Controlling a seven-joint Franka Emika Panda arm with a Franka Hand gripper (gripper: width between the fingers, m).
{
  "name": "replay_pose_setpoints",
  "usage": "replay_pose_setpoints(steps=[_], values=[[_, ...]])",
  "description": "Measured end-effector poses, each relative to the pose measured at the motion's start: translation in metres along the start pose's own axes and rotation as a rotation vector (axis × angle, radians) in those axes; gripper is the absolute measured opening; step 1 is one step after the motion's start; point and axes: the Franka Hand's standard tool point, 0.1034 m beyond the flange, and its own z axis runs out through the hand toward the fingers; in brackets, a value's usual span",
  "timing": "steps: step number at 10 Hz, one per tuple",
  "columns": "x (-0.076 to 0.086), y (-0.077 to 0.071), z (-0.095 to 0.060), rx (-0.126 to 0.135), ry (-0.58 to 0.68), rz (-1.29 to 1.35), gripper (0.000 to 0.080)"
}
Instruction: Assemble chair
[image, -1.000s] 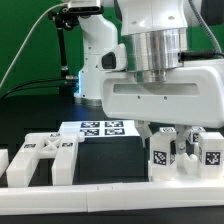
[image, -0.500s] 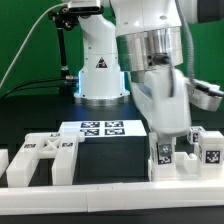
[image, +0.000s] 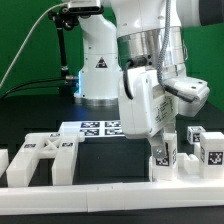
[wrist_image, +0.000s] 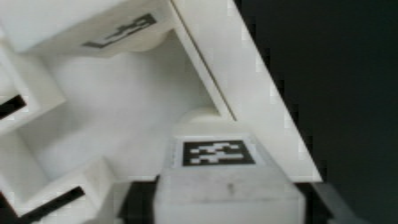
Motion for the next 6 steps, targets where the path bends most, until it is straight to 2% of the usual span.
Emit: replay_pose_setpoints(steps=[1,2,3,4,6], values=[[0.0,0.0,0.0,-0.001,0.003,-0.068,0.0383],[-0.003,0.0,-0.001,0.0,0.004,-0.221,0.0559],[-0.007,0.002,0.001,-0.004,0.0,-0.366,0.0628],[-0.01,0.006,0.002,-0.008,-0.003,-0.557,0.0628],[-0.012,0.008,0.003,-0.011,-0.005,-0.701,0.0649]])
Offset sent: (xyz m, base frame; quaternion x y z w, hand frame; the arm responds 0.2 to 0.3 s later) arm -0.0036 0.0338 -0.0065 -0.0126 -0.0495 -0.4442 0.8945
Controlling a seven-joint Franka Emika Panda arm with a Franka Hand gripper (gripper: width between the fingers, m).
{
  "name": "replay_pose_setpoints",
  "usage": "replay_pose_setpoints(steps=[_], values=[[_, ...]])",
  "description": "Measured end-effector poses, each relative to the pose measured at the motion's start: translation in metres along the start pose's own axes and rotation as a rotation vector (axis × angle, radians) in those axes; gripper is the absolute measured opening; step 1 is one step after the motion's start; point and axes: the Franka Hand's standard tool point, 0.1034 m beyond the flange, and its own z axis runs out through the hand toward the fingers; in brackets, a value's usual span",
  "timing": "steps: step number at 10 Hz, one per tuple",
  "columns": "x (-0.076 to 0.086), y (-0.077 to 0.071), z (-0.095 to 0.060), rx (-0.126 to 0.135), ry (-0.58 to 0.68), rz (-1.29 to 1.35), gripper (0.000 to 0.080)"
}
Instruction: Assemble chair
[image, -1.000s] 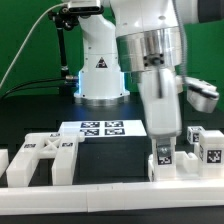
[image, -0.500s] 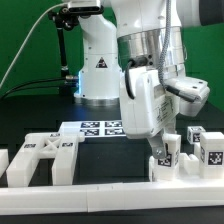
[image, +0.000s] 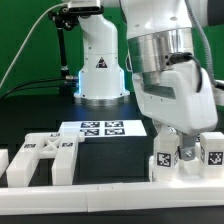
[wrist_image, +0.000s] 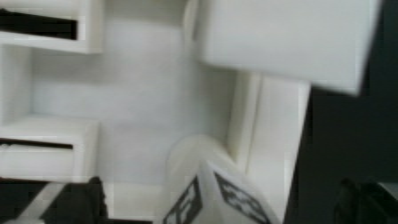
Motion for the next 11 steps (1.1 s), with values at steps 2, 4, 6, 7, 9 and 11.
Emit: replay_pose_setpoints(steps=[2,4,6,7,9,11], values=[[0.001,0.0,0.0,0.0,0.001,-0.118,0.0649],[0.006,0.001,0.0,-0.059,0.008,-0.557,0.0649],[0.018,0.002,-0.002,-0.062,0.001,-0.621,0.0649],[0.017,0.001,-0.002,-0.062,0.001,-0.609,0.0649],[0.017,0.001,-0.002,-0.061,0.003,-0.527,0.0366],[0.017,0.001,-0.002,-0.059,0.005,-0.379,0.0287]])
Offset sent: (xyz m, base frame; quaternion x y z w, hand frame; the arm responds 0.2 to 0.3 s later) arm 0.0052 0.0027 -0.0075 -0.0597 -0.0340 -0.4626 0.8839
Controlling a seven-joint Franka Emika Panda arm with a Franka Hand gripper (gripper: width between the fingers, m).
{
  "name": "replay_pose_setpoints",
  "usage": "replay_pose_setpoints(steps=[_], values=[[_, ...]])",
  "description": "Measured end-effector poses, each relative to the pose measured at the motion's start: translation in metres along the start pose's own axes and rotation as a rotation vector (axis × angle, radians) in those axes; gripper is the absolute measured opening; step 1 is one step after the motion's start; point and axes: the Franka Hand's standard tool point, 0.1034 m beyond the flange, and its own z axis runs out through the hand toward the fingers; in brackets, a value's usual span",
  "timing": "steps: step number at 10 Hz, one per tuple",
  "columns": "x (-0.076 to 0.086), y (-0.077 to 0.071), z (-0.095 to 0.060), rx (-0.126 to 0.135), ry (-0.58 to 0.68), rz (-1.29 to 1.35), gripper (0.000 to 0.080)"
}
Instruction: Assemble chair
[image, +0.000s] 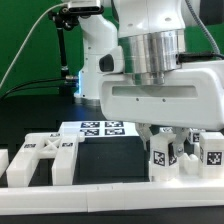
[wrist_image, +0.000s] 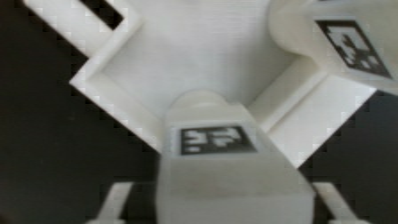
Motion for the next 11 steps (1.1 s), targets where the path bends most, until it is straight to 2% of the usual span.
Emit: replay_pose_setpoints(steps=[3,5,6,9,11], values=[[0.003,0.001,-0.002,-0.004,-0.003,0.381,0.0287],[-0.001,-0.002,0.0,-0.001,-0.011,0.76,0.0287],[-0.001,0.001,0.0,-0.008,0.0,0.876,0.0287],[-0.002,0.009,0.0,-0.025,0.028,0.948,0.0291],[-0.002,0.01,0.0,-0.027,0.029,0.948,0.0319]])
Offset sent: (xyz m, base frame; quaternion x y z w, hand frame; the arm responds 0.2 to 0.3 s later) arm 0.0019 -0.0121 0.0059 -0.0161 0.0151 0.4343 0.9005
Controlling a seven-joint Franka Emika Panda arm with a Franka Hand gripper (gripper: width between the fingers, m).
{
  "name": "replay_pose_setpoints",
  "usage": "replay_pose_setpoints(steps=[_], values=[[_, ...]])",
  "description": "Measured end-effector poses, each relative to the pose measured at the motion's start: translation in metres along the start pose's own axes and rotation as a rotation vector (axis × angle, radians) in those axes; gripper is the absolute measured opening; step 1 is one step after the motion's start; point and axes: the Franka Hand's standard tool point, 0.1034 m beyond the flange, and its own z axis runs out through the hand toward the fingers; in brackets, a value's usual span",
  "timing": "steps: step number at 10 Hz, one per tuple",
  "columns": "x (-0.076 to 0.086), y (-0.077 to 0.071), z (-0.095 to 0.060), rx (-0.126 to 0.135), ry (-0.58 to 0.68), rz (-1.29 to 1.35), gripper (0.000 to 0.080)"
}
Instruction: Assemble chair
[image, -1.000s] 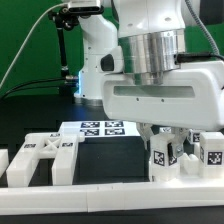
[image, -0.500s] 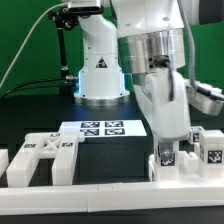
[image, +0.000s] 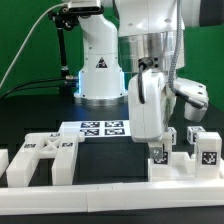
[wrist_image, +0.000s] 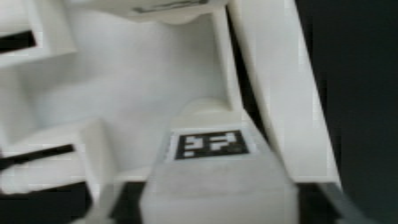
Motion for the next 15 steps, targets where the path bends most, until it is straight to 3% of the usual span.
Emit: replay_pose_setpoints(steps=[1,2,5,9,13,15], values=[[0.0,0.0,0.0,0.0,0.0,0.0,0.0533],[-0.001,0.0,0.0,0.001,0.0,-0.001,0.0622],[-0.005,-0.012,-0.04,0.047,-0.033,-0.086,0.0641],[-0.005,-0.01,-0.036,0.043,-0.028,-0.093,0.0649],[-0.022,0.005,-0.045,0.069,-0.006,-0.466,0.0649],[-0.034,0.016,-0.042,0.058,0.004,-0.592,0.0649]])
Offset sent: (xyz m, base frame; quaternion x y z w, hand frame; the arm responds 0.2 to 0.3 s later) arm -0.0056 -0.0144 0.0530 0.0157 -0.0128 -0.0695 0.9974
